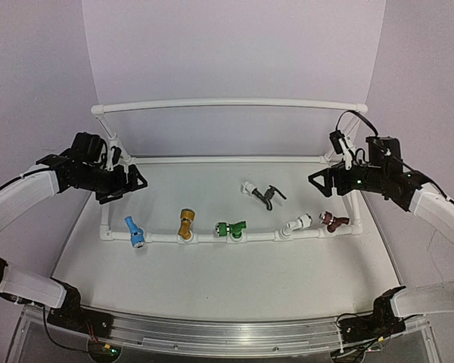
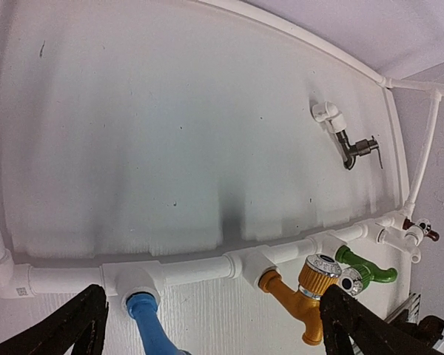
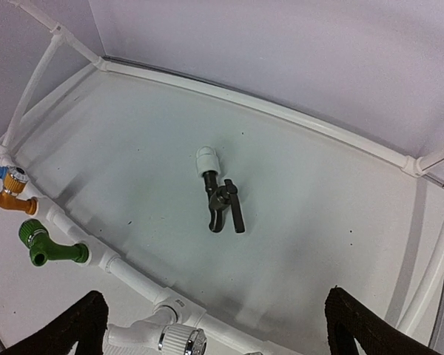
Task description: Install the water faucets
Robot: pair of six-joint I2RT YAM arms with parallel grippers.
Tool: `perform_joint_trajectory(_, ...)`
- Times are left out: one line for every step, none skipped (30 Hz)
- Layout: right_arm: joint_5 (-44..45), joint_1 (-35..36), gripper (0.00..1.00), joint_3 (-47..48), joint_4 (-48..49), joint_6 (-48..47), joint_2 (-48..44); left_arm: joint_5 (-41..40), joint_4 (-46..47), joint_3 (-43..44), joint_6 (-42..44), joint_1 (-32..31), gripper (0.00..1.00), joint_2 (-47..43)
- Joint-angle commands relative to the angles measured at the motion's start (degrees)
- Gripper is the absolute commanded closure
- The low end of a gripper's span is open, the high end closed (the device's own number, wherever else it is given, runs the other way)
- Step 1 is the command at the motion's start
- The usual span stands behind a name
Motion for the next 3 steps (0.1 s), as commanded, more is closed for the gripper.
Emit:
perform_joint_trajectory(-1.79, -1.69, 0.02, 0.67, 4.28, 3.50, -2.03, -1.09, 1.65, -0.42, -2.55, 0.11, 0.00, -2.68)
perform_joint_trajectory(-2.11, -1.86, 0.02, 0.68, 4.28, 3.63, -2.01, -1.03, 1.78, -0.32, -2.79, 0.09, 0.00, -2.79)
perform_joint_trajectory(-2.43, -2.08, 0.02, 0.61, 4.30, 3.74, -2.04, -0.79, 1.89, -0.20, -2.87, 0.09, 0.00, -2.98)
